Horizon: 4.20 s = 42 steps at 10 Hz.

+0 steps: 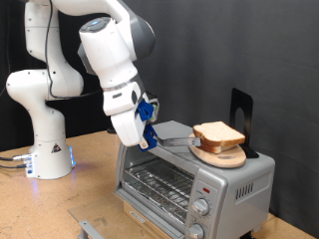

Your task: Make a piece of toast with the oven

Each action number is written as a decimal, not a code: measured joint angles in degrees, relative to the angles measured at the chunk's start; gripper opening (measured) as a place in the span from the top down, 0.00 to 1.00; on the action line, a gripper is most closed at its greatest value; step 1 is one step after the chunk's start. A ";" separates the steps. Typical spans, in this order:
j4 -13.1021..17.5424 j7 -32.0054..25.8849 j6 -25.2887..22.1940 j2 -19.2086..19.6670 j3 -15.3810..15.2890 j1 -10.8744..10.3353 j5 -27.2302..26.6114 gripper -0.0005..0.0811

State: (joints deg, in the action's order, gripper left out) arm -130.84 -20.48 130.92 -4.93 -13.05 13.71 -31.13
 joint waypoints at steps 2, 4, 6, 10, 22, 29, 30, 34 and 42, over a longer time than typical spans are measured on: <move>0.36 -0.01 -0.33 -0.16 0.00 0.00 -0.34 0.67; 0.69 0.01 -0.47 -0.17 -0.01 0.00 -0.36 0.67; 0.82 0.01 -0.58 -0.17 -0.28 -0.02 -0.28 0.67; 1.12 0.04 -0.59 -0.61 -2.12 -0.32 0.84 0.67; 3.32 12.19 -8.02 -2.39 -5.43 -0.48 9.87 0.67; 6.70 20.10 -9.28 -0.45 -8.37 -0.56 11.57 0.67; 6.70 20.25 -9.36 -0.05 -8.43 -0.54 12.24 0.67; 6.69 20.55 -9.35 0.75 -8.50 -0.48 12.78 0.67; 7.18 23.74 -7.67 2.04 -10.61 -0.70 12.91 0.67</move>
State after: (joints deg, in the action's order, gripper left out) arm -123.66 3.26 123.25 -2.89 -23.66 13.01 -18.23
